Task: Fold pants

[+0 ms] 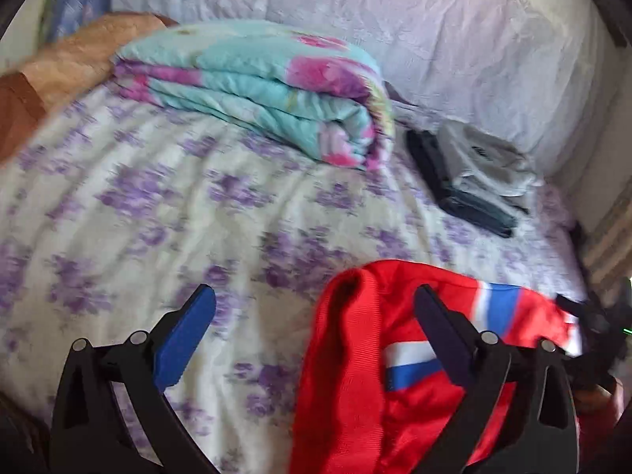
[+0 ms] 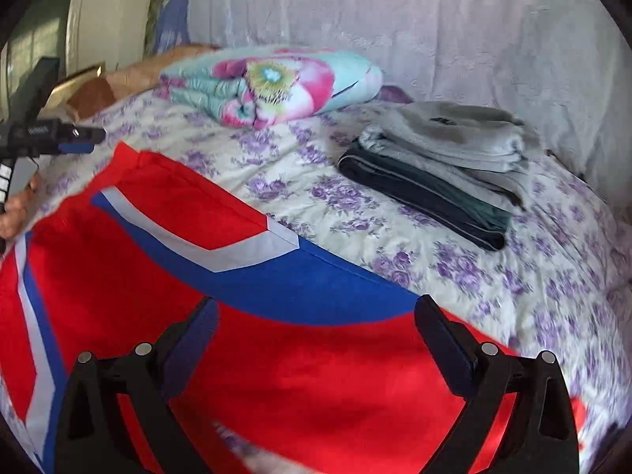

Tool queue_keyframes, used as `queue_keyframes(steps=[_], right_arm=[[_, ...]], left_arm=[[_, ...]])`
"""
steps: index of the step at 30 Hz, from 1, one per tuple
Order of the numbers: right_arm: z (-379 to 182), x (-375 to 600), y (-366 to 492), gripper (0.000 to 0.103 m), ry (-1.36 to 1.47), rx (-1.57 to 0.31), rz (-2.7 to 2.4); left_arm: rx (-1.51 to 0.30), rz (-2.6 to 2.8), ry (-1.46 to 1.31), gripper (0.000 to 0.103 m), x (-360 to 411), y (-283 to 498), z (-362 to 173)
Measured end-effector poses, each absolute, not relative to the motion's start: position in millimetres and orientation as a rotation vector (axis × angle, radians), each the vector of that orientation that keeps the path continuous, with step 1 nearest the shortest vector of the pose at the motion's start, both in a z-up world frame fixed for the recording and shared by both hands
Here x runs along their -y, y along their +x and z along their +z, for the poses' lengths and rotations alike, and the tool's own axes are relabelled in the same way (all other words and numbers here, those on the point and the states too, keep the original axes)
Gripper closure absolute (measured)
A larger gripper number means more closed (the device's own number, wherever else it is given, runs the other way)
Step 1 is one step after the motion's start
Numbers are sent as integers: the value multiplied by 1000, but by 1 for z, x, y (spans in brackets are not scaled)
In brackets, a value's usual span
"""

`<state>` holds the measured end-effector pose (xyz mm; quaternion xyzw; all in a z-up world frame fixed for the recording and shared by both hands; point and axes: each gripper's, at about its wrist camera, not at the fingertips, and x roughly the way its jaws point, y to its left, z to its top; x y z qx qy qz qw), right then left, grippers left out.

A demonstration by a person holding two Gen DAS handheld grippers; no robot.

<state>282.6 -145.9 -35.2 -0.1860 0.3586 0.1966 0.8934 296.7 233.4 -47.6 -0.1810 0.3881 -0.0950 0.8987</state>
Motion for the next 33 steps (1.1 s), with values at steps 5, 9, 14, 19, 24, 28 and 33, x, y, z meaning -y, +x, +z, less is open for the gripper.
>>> queue_keyframes(steps=[5, 9, 14, 19, 24, 28, 33], right_arm=[[-41, 146, 323, 3, -500, -761, 441], [-51, 144, 344, 4, -565, -819, 510], [-70, 145, 361, 25, -599, -913, 616], [-76, 152, 369, 49, -524, -943, 706], [-75, 150, 355, 91, -551, -926, 707], [-60, 144, 334, 97, -610, -875, 654], [-27, 141, 286, 97, -617, -786, 604]], left_arm=[[-818, -337, -257, 5, -197, 300, -46], [-864, -342, -160, 13, -181, 307, -58], [-896, -308, -229, 44, -196, 318, -68], [-889, -289, -265, 60, -206, 324, -71], [-859, -288, -261, 69, -208, 323, -67], [-826, -289, -251, 74, -208, 319, -60], [-788, -299, -242, 80, -208, 312, -51]])
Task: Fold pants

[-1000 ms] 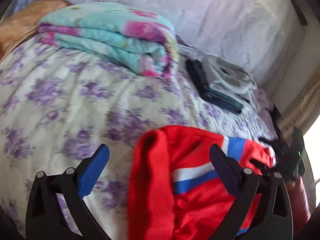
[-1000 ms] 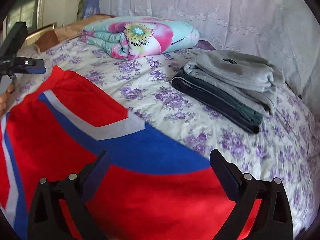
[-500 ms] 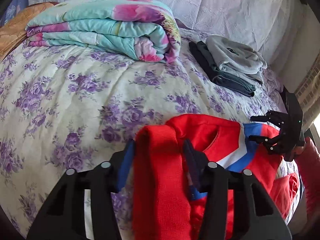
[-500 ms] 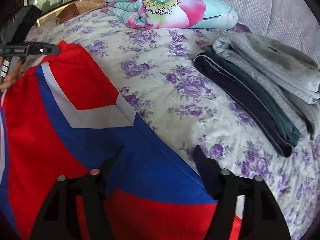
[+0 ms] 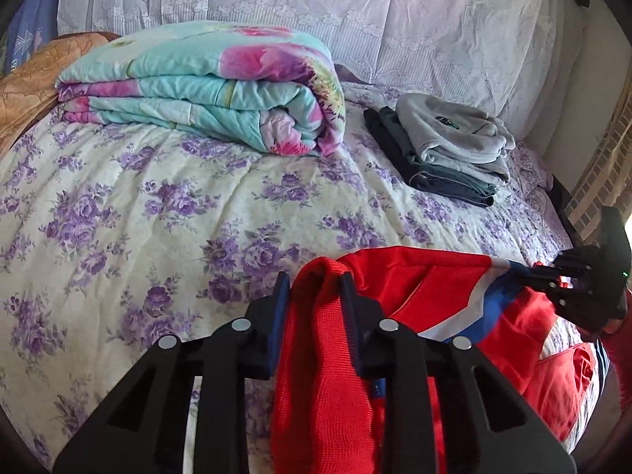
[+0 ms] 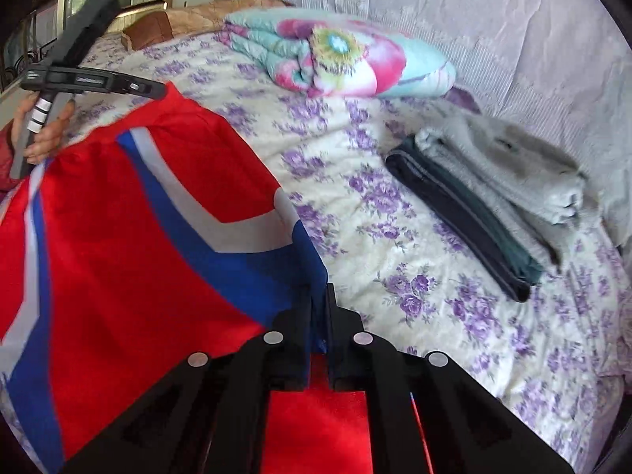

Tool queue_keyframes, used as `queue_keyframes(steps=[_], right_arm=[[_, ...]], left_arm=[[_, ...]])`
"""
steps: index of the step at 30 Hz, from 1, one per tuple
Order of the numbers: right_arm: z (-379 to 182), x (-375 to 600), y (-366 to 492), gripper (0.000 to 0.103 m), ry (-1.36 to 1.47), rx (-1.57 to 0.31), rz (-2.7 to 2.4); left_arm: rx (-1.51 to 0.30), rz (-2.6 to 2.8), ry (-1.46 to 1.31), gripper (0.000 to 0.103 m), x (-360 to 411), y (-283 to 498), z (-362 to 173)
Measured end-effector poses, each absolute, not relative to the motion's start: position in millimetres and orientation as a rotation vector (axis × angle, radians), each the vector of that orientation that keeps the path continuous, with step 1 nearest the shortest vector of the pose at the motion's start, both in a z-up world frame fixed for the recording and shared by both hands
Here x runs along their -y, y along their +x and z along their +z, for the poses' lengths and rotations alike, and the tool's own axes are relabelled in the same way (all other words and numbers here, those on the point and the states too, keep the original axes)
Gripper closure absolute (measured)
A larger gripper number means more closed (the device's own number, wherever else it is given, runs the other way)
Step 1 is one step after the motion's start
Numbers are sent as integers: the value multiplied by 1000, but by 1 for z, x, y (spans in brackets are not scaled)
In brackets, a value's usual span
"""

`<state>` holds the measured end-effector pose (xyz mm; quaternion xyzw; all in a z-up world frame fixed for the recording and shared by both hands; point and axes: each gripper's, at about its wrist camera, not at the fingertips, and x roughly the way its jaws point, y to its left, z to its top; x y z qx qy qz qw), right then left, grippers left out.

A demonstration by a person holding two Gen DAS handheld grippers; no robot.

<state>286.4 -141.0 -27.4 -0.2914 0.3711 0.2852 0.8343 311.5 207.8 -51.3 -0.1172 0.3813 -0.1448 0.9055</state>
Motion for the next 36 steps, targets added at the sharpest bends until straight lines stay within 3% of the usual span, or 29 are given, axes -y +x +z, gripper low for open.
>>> queue_keyframes(steps=[8, 10, 16, 17, 18, 20, 21, 29, 36], right_arm=[[-3, 132, 191, 97, -605, -680, 562], [-2, 132, 173, 97, -562, -676, 562], [-11, 125, 108, 97, -538, -646, 580], [-14, 123, 99, 97, -541, -643, 582], [-17, 122, 92, 97, -543, -638, 582], [-22, 122, 79, 97, -535, -639, 588], [-25, 123, 75, 97, -526, -638, 588], [-44, 131, 47, 97, -517, -611, 583], [-51, 132, 19, 97, -561, -602, 597]], left_arm=[[-729, -359, -293, 87, -210, 287, -36], [-719, -388, -308, 97, -208, 279, -33], [-722, -423, -328, 97, -201, 256, -31], [-726, -431, -333, 90, -200, 253, -32], [-736, -436, -345, 69, -200, 248, -33], [-749, -449, -397, 40, -203, 237, -38], [-760, -462, -426, 33, -204, 230, -41], [-753, -504, -711, 17, -228, 183, -61], [-791, -440, -702, 16, -199, 172, -31]])
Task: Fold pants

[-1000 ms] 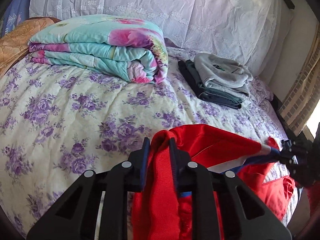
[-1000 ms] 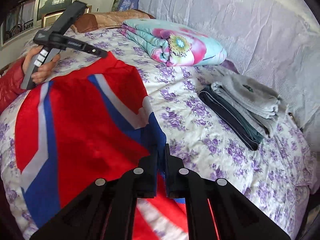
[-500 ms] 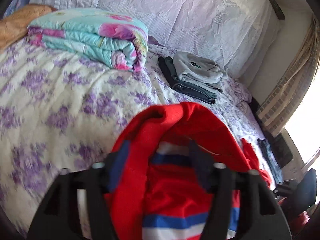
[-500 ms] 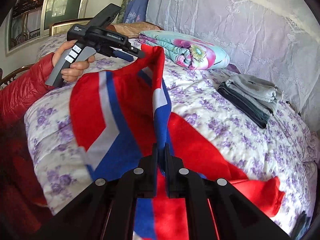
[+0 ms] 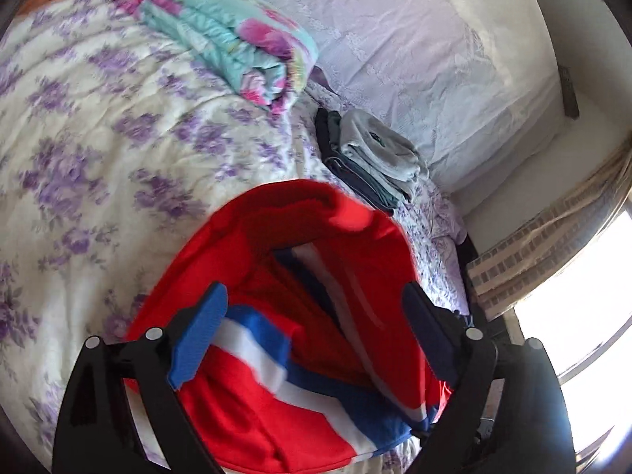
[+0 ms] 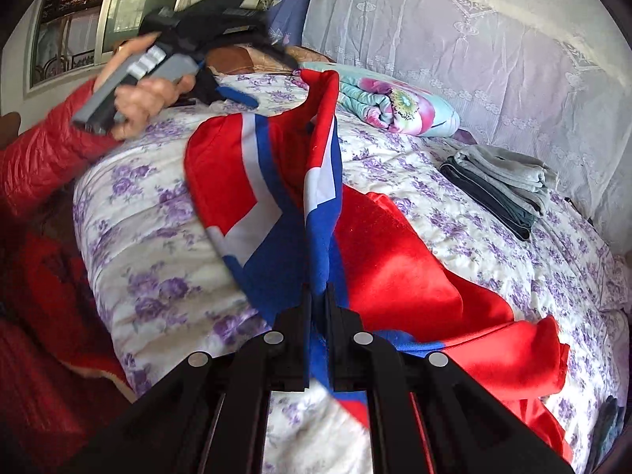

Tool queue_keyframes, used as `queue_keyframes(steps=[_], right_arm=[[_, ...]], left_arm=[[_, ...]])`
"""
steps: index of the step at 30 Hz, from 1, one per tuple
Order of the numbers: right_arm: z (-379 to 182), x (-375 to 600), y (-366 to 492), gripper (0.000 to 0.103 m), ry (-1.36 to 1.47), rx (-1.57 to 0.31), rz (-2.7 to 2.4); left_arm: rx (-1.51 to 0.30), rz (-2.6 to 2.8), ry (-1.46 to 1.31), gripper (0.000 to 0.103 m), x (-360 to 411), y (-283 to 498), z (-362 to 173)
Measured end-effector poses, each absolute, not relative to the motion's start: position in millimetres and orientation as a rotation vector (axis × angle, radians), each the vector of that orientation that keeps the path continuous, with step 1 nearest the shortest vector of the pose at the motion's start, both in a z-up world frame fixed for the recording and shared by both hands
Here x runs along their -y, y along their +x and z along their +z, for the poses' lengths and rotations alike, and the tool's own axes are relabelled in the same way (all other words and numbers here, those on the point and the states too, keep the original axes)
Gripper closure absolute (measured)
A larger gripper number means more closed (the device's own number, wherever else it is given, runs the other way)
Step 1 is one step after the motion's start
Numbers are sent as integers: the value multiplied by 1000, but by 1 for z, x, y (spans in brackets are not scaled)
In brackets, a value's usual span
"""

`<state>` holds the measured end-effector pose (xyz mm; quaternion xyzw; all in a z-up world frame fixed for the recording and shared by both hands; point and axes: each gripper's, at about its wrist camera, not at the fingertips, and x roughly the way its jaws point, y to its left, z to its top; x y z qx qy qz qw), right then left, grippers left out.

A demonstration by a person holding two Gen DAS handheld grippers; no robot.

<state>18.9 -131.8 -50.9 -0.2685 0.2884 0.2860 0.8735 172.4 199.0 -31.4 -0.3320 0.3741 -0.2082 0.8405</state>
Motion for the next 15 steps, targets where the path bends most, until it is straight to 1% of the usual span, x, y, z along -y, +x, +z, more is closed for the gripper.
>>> queue_keyframes(steps=[1, 3, 6, 8, 10, 11, 12, 14, 15], right_arm=[[-53, 132, 18, 97, -568, -602, 596], [-58, 133, 15, 97, -574, -600, 596], [-64, 133, 11, 97, -556, -604, 600], [-69, 135, 11, 96, -548, -602, 600], [-71, 137, 9, 96, -533, -598, 601], [-71, 139, 9, 96, -519, -598, 602], [-72, 141, 9, 96, -503, -599, 604], [-71, 145, 10, 96, -474, -600, 610], [-70, 146, 10, 96, -465, -600, 613]], left_arm=[[-795, -438, -674, 15, -190, 173, -22], [-824, -390, -622, 12, -172, 176, -7], [-900, -294, -594, 12, -153, 190, -1], [-945, -233, -563, 12, -142, 203, -2], [-953, -185, -553, 16, -140, 207, -3], [-948, -169, -548, 33, -141, 207, -5], [-949, -155, -541, 58, -143, 205, -8], [-966, -173, -557, 78, -151, 202, -17], [-970, -180, -568, 83, -156, 198, -20]])
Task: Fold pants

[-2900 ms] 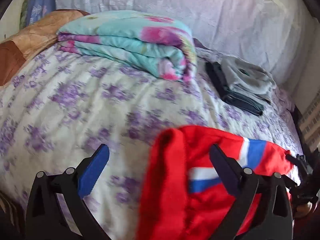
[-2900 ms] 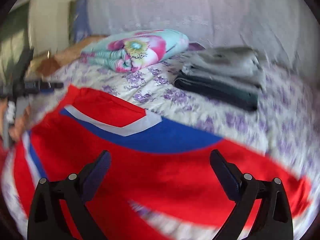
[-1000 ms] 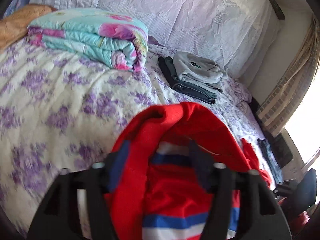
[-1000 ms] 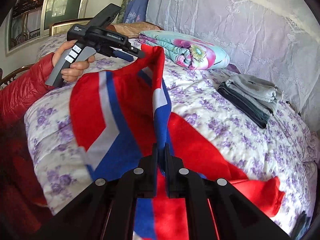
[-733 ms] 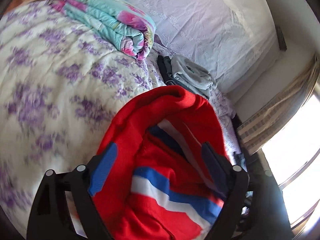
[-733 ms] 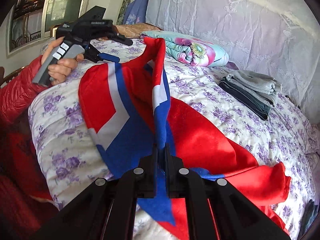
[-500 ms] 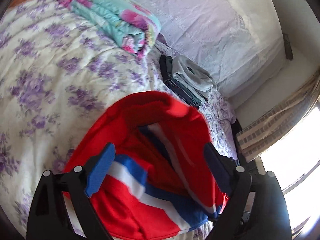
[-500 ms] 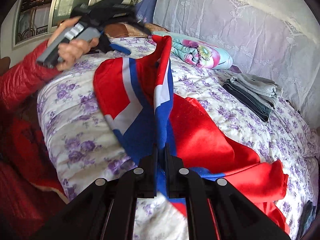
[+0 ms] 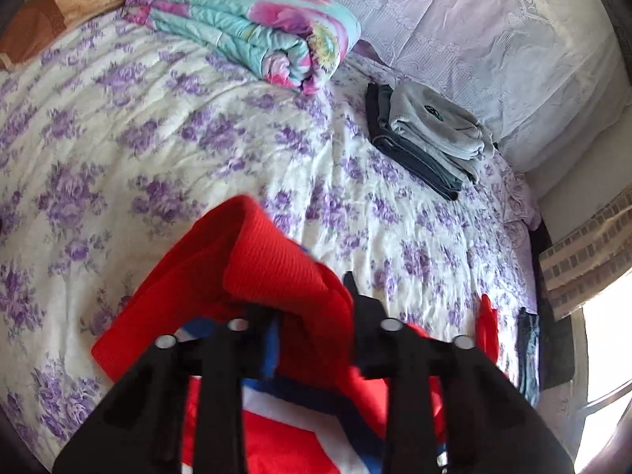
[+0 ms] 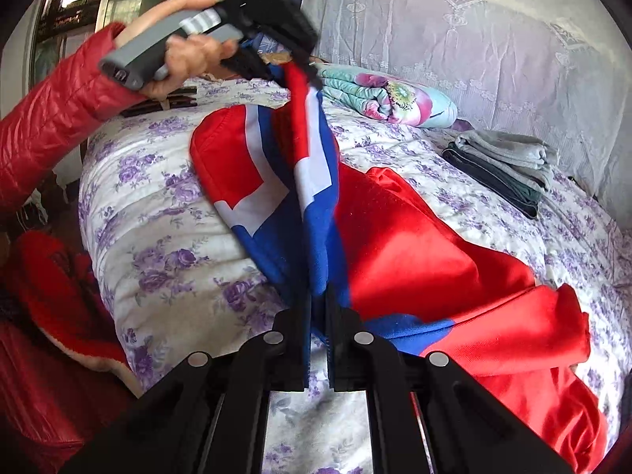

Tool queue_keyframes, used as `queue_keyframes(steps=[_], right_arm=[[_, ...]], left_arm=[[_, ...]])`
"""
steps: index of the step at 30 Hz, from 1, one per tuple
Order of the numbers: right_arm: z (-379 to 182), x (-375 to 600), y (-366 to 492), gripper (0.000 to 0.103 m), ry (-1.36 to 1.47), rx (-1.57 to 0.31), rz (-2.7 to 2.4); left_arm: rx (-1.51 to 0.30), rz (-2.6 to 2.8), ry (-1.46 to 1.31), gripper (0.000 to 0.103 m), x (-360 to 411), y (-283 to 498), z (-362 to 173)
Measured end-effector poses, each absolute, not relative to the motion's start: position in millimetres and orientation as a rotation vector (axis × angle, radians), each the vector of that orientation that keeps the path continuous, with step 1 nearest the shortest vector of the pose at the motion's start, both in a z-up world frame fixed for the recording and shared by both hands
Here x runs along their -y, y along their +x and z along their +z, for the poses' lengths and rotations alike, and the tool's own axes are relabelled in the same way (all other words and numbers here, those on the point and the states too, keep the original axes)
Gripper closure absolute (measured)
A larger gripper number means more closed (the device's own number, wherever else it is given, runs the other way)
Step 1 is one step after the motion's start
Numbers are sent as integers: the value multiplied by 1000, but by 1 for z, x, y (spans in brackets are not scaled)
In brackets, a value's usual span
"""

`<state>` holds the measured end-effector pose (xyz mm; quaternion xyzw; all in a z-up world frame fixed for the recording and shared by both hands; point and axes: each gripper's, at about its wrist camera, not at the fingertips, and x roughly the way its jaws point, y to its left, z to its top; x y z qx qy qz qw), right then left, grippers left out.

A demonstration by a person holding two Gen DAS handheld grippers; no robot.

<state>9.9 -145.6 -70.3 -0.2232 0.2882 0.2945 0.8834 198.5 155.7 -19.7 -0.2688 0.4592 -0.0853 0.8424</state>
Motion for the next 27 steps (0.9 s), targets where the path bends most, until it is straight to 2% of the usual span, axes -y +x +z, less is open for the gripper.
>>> queue_keyframes(steps=[2, 7, 14, 18, 19, 22, 24, 27], right_arm=[[-66, 146, 9, 96, -457, -585, 615], [-45, 144, 4, 96, -447, -529, 626], [-71, 147, -1, 95, -447, -618, 631], [-67, 146, -2, 95, -435, -621, 630], [-68, 145, -1, 91, -439, -635, 636], [-78, 140, 0, 86, -466, -655, 633], [-81, 143, 2, 85, -434, -656, 631], [-82, 151, 6, 85, -361, -670, 649]], left_arm=[[-948, -187, -580, 87, -169, 186, -20], [-846, -242, -507, 87, -188, 149, -2], [-944, -223, -591, 87, -212, 108, -78], [-907, -234, -615, 87, -217, 97, -79], [-908, -232, -615, 86, -217, 97, -77], [-899, -191, -587, 73, -222, 88, -64], [-862, -103, -544, 47, -224, 74, -52], [-728, 101, -387, 43, -219, 40, -23]])
